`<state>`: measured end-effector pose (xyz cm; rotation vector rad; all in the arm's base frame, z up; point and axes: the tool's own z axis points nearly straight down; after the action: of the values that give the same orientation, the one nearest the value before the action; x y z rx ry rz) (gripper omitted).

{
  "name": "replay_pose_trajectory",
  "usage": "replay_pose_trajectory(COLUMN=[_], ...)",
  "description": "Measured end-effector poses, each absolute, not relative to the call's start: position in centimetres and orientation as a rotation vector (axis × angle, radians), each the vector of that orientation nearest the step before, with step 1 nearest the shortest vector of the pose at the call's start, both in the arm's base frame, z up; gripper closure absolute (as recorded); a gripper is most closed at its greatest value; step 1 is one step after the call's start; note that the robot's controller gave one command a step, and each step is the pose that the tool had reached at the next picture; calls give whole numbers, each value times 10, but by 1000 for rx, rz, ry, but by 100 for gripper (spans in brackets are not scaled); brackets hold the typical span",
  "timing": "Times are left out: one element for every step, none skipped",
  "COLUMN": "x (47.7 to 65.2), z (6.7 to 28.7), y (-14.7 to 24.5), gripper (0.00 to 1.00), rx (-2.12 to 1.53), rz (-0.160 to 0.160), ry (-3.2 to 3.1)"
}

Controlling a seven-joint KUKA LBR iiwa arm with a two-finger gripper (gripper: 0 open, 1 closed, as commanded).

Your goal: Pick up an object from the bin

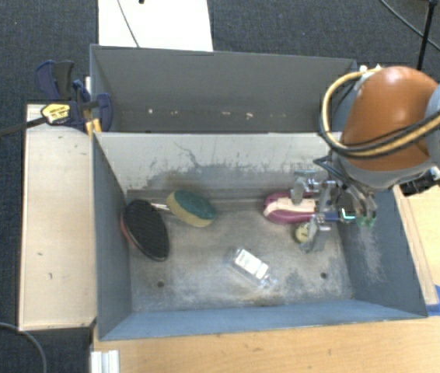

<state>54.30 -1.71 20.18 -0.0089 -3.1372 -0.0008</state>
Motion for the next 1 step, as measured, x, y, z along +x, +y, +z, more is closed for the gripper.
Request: replay_pose_trajectory(x=[583], z=[91], y=[-43], gripper=[0], rx=[-194], rz=[0], ry=[-3131])
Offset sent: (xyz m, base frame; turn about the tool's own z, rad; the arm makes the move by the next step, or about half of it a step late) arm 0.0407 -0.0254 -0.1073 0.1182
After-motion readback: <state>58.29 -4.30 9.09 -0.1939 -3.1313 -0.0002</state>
